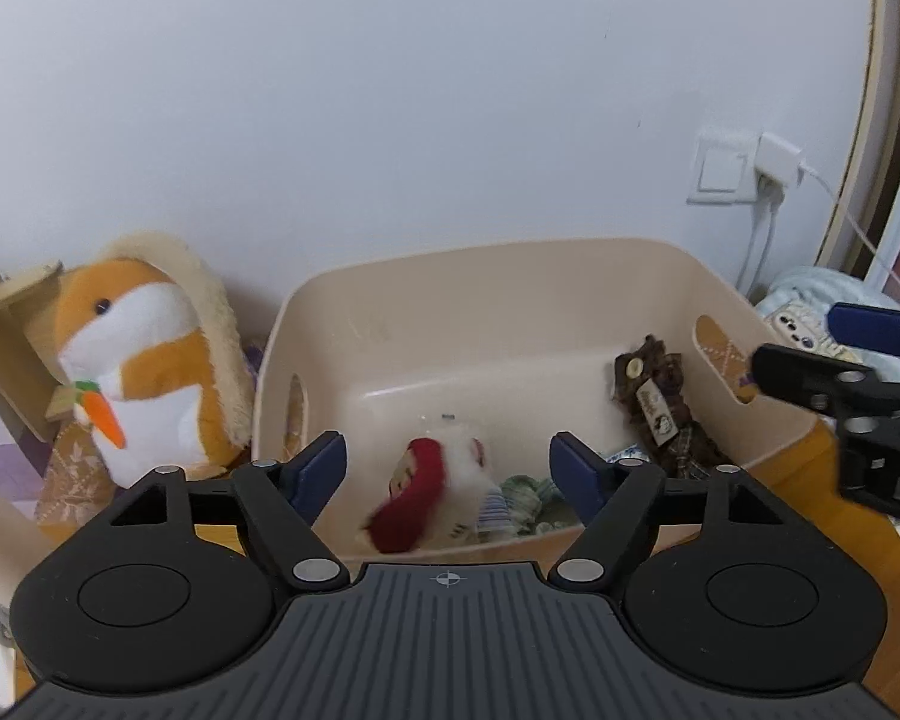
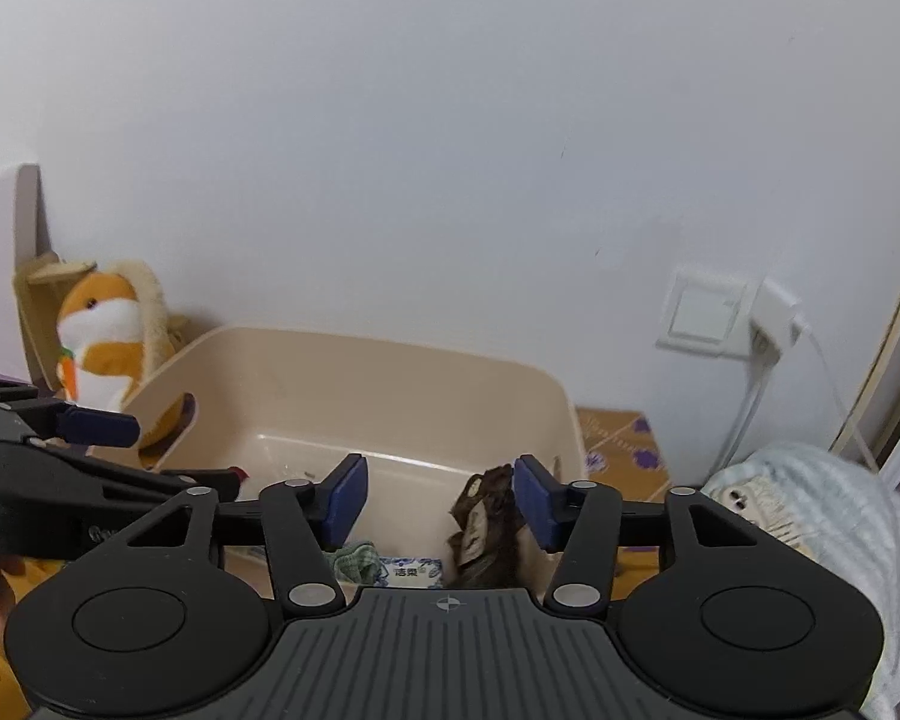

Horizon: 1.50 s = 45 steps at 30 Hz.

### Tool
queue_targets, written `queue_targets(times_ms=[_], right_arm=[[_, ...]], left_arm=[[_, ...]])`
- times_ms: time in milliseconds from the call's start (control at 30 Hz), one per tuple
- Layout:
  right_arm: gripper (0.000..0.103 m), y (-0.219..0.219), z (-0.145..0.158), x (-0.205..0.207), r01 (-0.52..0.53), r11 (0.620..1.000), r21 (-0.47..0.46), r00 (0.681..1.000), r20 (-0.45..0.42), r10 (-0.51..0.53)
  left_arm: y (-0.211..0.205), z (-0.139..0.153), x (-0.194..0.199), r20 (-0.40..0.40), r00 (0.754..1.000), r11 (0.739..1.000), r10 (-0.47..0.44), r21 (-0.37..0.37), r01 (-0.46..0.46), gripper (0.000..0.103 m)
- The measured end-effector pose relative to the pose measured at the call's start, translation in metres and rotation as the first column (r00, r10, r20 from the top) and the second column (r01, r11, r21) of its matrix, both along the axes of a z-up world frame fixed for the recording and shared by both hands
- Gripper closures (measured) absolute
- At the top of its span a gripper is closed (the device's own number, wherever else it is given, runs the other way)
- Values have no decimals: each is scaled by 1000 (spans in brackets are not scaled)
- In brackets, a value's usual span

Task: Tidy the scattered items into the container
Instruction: 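Carry both clips over the basket and open both grippers, then move the left gripper to the orange bottle while the right approaches the plush toys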

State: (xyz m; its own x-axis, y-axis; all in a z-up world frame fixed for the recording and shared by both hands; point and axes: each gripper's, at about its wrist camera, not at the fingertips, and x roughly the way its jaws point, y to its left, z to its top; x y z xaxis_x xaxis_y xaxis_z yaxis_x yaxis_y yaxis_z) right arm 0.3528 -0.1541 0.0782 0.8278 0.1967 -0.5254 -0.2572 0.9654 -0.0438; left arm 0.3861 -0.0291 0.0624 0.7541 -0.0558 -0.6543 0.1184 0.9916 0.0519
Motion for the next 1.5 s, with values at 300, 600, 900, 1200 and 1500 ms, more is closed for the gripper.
queue_targets(times_ms=[300,600,900,1200,1500], right_arm=[[32,-37,22,-61,-4,999,48,995,96,-1],[26,-66,0,-103,40,999,36,993,107,-44],[11,-71,-47,-141,44,993,112,999,18,-47],[5,-27,-71,-140,25,985,171,996,-83,-11],[4,-4,-101,-108,127,972,198,960,-271,-70]], left_arm=[[13,13,-60,82,996,998,-35,64,30,22],[55,-6,-109,83,996,999,-29,44,25,21],[79,-48,-138,7,1000,999,-6,-40,7,21],[58,-72,-148,12,1000,997,-26,-70,27,21],[50,-111,-132,8,987,987,-163,-1,163,21]])
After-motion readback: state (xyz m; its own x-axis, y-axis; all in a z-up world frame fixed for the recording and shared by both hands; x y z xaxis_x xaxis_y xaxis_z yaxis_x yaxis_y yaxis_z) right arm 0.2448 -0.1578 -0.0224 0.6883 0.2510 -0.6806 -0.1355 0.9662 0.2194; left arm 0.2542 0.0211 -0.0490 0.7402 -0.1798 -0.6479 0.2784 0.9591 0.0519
